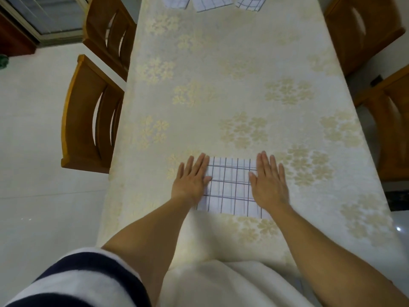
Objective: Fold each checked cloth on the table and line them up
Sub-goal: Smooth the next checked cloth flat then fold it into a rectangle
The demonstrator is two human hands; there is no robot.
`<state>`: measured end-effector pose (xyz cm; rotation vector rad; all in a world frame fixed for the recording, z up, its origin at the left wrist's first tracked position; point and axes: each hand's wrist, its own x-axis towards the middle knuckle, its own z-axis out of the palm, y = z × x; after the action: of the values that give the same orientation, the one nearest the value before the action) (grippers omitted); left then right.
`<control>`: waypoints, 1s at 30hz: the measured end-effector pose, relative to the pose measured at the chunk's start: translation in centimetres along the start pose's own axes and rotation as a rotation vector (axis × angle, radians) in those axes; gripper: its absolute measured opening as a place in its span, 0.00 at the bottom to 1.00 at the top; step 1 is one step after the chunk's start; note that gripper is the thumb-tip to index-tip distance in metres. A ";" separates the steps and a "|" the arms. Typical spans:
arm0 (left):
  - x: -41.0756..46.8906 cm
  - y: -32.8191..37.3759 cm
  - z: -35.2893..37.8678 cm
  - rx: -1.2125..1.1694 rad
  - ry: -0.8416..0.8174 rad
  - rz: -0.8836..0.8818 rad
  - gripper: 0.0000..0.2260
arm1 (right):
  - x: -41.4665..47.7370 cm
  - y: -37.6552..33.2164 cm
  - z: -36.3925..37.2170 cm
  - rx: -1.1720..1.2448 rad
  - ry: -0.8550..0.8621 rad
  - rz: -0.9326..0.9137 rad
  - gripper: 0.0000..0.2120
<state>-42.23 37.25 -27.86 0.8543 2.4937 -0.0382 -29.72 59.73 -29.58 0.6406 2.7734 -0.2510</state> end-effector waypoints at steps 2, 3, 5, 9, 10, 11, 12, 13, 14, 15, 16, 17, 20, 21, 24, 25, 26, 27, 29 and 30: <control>-0.6 -0.9 -0.2 0.063 -0.003 -0.010 0.28 | 0.2 0.9 -0.5 -0.031 -0.022 0.023 0.34; -0.7 -0.9 -0.4 0.073 0.017 -0.013 0.28 | 0.3 0.6 -0.7 -0.027 -0.011 0.037 0.34; -0.6 0.1 -0.9 0.039 0.129 0.014 0.28 | 0.0 -1.6 -1.4 0.029 0.071 0.037 0.31; 0.1 4.2 -0.1 -0.060 0.182 0.186 0.26 | -0.8 -7.6 -0.3 0.086 0.086 -0.108 0.32; 0.1 4.6 0.5 -0.079 0.128 0.187 0.27 | -1.2 -8.3 0.5 0.068 0.056 -0.124 0.33; 0.0 4.6 1.0 -0.077 0.095 0.165 0.29 | -1.6 -8.2 1.2 0.040 0.035 -0.121 0.32; -0.2 4.1 1.3 -0.060 0.090 0.131 0.29 | -2.1 -7.4 1.5 0.018 0.021 -0.101 0.31; -0.5 3.4 1.5 -0.038 0.096 0.095 0.29 | -2.3 -6.2 1.6 0.004 0.006 -0.074 0.32; -0.8 2.5 1.7 -0.018 0.100 0.065 0.29 | -2.3 -4.8 1.4 -0.013 0.000 -0.045 0.33; -1.2 1.6 1.7 -0.006 0.098 0.038 0.28 | -2.2 -3.3 1.1 -0.019 0.005 -0.017 0.34; -1.7 0.7 1.7 0.007 0.095 0.017 0.27 | -1.9 -1.8 0.8 -0.016 0.007 0.011 0.34; -2.0 -0.2 1.6 0.027 0.089 0.005 0.26 | -1.6 -0.6 0.5 -0.014 0.001 0.032 0.35; -2.7 -1.6 1.0 0.061 0.071 0.002 0.27 | -0.9 1.2 -0.3 -0.042 -0.031 0.051 0.36; -2.9 -1.5 0.7 0.045 0.098 0.005 0.28 | -0.9 0.8 -0.7 -0.044 -0.031 0.070 0.36; -2.2 0.6 -0.4 -0.008 0.246 0.102 0.27 | -0.7 -3.1 -2.1 0.025 0.108 0.039 0.32; -1.8 1.6 -0.5 -0.022 0.253 0.159 0.26 | -0.7 -4.9 -2.0 0.032 0.125 -0.030 0.31; -1.2 2.6 -0.4 -0.038 0.232 0.198 0.26 | -0.8 -6.4 -1.4 0.027 0.109 -0.096 0.31; -0.9 3.3 -0.3 -0.056 0.188 0.194 0.28 | -0.9 -7.4 -0.5 0.017 0.074 -0.133 0.31; -0.9 3.1 0.6 -0.051 0.119 0.103 0.30 | -1.6 -7.5 1.0 -0.012 0.010 -0.134 0.32; -1.2 2.3 1.1 -0.026 0.107 0.063 0.29 | -1.8 -6.7 1.3 -0.021 -0.007 -0.120 0.33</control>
<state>-39.58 38.25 -27.93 0.9457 2.5584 0.0628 -30.92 52.82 -29.53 0.4673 2.8077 -0.2483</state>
